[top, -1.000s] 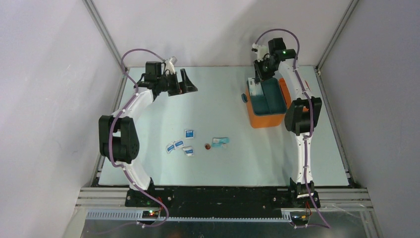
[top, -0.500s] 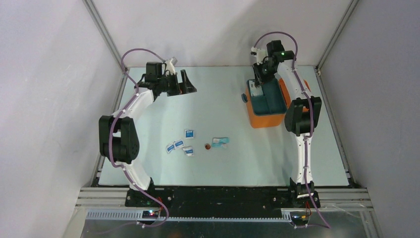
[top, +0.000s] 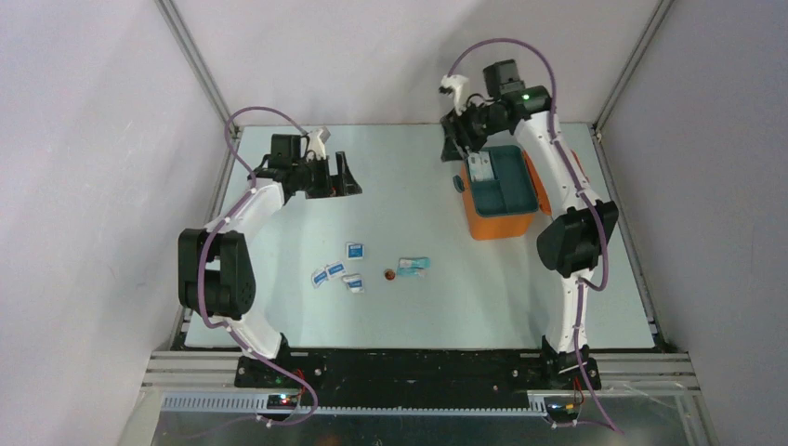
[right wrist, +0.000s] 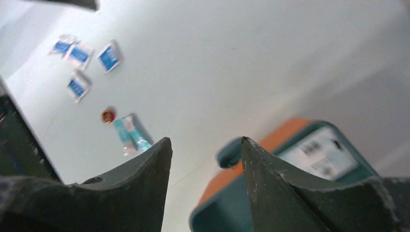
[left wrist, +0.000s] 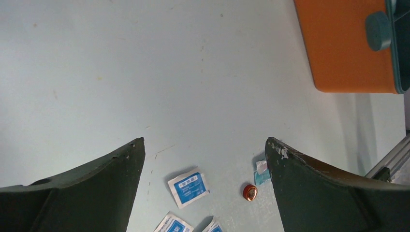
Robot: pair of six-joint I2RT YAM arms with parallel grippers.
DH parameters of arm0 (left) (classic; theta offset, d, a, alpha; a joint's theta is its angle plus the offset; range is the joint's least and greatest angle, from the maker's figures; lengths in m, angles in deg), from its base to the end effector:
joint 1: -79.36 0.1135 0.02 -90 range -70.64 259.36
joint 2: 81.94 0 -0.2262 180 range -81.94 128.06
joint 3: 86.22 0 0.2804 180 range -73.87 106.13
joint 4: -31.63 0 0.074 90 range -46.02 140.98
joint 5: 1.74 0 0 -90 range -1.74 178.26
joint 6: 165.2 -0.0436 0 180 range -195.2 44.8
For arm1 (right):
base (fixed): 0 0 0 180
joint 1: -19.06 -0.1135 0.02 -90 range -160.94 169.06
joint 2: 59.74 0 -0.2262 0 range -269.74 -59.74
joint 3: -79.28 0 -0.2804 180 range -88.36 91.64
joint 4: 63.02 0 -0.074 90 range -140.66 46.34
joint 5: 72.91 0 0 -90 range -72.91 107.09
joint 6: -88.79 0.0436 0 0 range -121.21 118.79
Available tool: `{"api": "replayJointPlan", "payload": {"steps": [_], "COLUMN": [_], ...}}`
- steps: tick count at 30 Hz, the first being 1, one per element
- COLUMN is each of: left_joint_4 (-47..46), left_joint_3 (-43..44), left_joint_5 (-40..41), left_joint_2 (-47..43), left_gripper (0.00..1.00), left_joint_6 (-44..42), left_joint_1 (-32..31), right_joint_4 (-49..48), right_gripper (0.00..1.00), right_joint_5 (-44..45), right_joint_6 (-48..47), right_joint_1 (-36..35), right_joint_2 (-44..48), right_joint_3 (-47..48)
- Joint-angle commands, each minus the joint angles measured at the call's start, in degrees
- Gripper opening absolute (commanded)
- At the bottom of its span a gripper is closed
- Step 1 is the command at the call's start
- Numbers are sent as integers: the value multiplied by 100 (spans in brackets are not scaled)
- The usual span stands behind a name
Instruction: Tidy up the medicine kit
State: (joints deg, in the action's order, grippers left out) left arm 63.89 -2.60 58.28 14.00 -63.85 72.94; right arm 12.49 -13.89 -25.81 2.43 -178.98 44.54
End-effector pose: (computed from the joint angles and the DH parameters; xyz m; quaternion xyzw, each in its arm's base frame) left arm 0.3920 -0.0660 0.2002 0.0614 0.8946 -0.2933 0.3316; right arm 0.4294 0.1517 0.3492 -0.4049 0.8136 0.2268 0.3502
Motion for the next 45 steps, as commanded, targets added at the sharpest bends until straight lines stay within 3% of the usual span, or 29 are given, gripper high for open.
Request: {"api": "replayJointPlan", "payload": {"steps": [1,3,4,5,6,7,11,16,27,39,45], "left_joint_4": [-55,-51,-51,-58,-61,-63,-67,-81,-228,-365,-412], "left_joint_3": [-129,-228,-271,-363,-423,-533,-867,-1174,-1641,-2072,-2058], "left_joint_5": [326,419,523,582,687,717,859,904,1008,999,946], "left_joint_2": [-410,-482,-549,-598,-722,-790,-1130,-1429,-2081,-2474,-2426], "left_gripper": [98,98,98,98,98,98,98,98,98,98,98], "left_joint_6": [-73,-7,61,91,120,130,189,356,447,540,632], "left_joint_1": [122,149,162,165,166,167,176,192,201,344,423], "right_joint_4": [516,425,351,36,-191,-651,-1360,-1813,-2588,-2609,-2604], "right_gripper": [58,59,64,75,93,96,99,99,84,69,52], "right_joint_5": [-1077,-1010,-897,-802,-588,-498,-24,283,1126,1376,1412], "right_joint_6": [-1128,-1585,-1843,-1906,-1996,-2071,-2417,-2209,-1914,-2075,-2018], "right_joint_1": [-524,-849,-960,-1188,-1292,-1489,-1975,-2351,-2707,-2900,-2935], "right_joint_2": [38,151,280,376,604,709,980,767,350,193,220], "right_joint_3": [-615,-1161,-1412,-1966,-2311,-2956,-4082,-4524,-4845,-5142,-5213]}}
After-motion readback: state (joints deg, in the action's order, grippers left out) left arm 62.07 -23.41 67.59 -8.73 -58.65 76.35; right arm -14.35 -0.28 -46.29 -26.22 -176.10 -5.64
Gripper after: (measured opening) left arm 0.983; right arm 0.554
